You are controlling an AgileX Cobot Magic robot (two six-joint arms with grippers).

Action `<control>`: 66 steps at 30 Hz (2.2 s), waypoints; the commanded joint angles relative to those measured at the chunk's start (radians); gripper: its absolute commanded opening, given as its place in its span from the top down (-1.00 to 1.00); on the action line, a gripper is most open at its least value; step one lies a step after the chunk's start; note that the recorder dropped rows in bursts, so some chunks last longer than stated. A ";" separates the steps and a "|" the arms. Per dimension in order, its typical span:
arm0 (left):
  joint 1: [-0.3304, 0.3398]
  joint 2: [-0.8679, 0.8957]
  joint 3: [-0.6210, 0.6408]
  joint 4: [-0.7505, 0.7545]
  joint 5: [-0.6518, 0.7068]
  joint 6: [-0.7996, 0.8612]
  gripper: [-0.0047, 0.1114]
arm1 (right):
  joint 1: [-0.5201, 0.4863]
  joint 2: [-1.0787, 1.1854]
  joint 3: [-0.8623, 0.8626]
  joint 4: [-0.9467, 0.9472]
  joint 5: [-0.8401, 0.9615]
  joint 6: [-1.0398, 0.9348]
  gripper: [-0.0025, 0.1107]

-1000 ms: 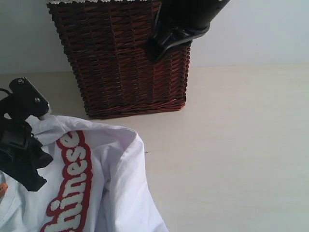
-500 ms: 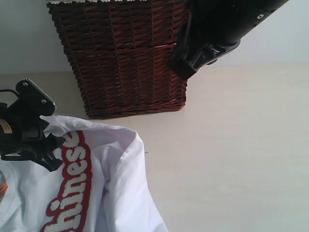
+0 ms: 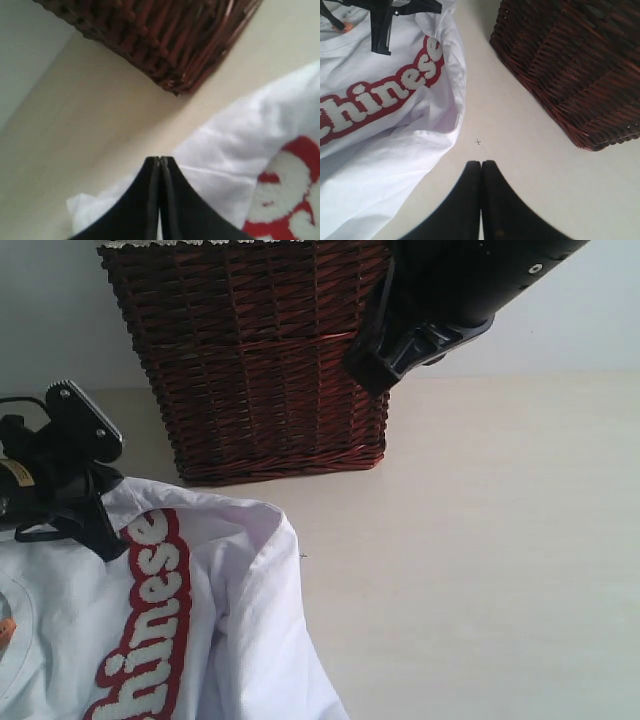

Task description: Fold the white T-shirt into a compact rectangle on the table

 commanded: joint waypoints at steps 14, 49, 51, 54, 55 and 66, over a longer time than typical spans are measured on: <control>0.008 -0.018 -0.211 -0.063 0.712 -0.104 0.08 | -0.002 -0.010 0.003 -0.004 0.015 0.007 0.96; 0.099 0.164 -0.397 -0.030 0.217 0.232 0.90 | -0.002 0.024 0.019 -0.002 -0.029 0.015 0.96; 0.099 0.199 -0.412 -0.034 0.166 0.232 0.76 | -0.002 0.029 0.019 -0.002 -0.030 0.015 0.96; 0.099 0.244 -0.414 -0.048 0.007 0.212 0.38 | -0.002 0.039 0.019 -0.002 -0.030 0.015 0.96; 0.099 0.259 -0.414 -0.078 -0.058 0.210 0.23 | -0.002 0.038 0.019 -0.002 -0.032 0.015 0.96; 0.099 0.263 -0.412 -0.642 -0.295 0.326 -0.09 | -0.002 0.038 0.019 -0.002 -0.039 0.015 0.96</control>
